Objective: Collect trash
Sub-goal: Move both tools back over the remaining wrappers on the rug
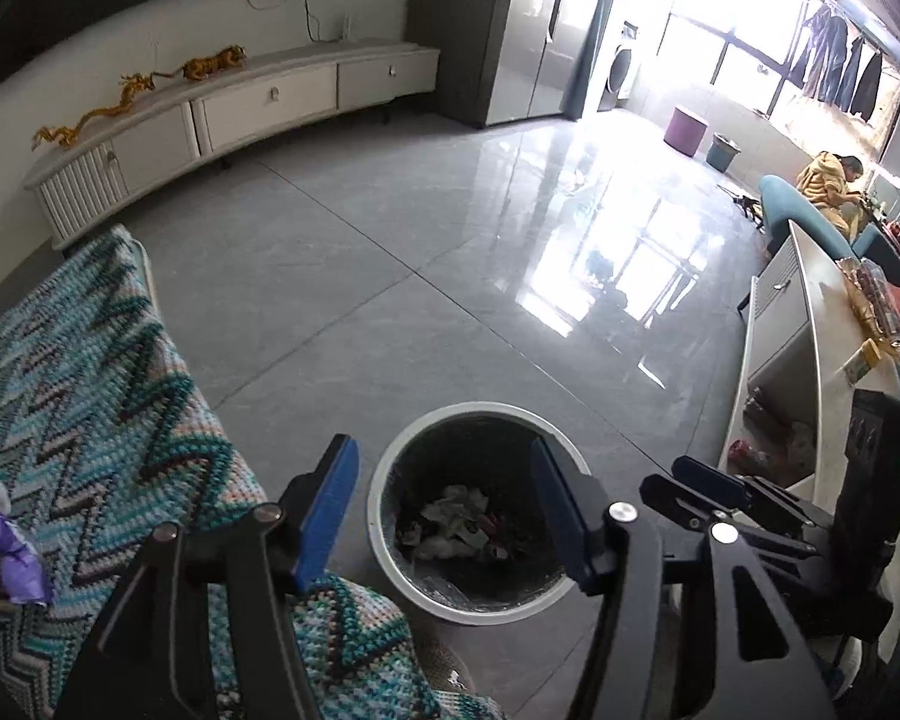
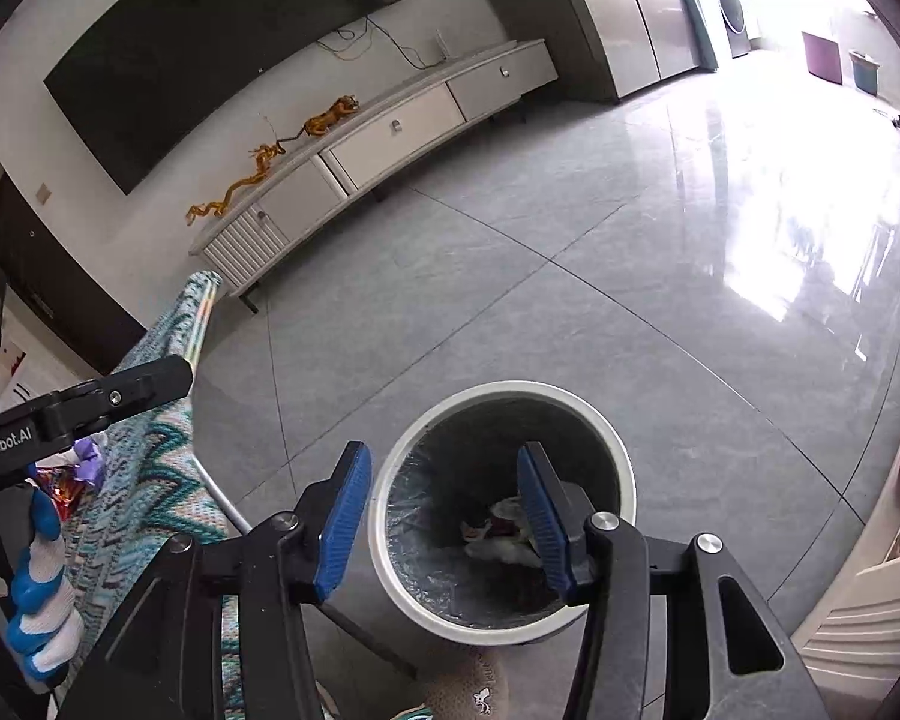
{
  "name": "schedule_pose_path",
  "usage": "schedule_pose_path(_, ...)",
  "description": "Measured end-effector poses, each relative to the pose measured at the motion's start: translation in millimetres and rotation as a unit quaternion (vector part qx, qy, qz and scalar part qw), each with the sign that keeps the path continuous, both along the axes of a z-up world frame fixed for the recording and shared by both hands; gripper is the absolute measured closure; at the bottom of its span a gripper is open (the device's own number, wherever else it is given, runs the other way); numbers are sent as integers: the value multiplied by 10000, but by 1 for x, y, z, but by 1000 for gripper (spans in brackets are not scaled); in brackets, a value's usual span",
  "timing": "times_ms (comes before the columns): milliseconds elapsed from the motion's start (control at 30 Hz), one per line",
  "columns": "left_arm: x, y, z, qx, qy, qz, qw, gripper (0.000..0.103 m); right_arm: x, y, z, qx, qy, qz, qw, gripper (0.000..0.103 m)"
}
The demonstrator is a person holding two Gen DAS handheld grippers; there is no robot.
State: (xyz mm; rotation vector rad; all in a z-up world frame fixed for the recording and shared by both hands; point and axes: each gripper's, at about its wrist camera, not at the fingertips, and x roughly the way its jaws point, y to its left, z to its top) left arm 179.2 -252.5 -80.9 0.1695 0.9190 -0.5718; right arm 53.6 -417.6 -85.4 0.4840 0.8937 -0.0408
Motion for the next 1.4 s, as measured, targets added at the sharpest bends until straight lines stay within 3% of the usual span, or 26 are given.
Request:
schedule_pose_path(233, -45, 36, 43, 62, -907, 394, 9951, 45, -21, 16, 42, 6, -450, 120, 9989, 54)
schedule_pose_path(600, -102, 116, 90, -94, -1504, 831, 9851, 45, -50, 71, 111, -373, -1139, 563, 9912, 50)
schedule_pose_path(1033, -157, 208, 127, -313, -2496, 1345, 9585, 45, -66, 147, 156, -767, -1503, 1149, 9789, 46)
schedule_pose_path(1133, -164, 227, 130, -318, -2562, 1464, 9549, 45, -66, 160, 161, -822, -1539, 1228, 9770, 46)
schedule_pose_path(1300, -167, 252, 129, -270, -2318, 1562, 9597, 45, -66, 181, 167, -915, -1574, 1348, 9740, 46)
schedule_pose_path(1400, -169, 267, 127, -288, -2298, 1682, 9582, 45, -66, 195, 171, -995, -1593, 1453, 9714, 46)
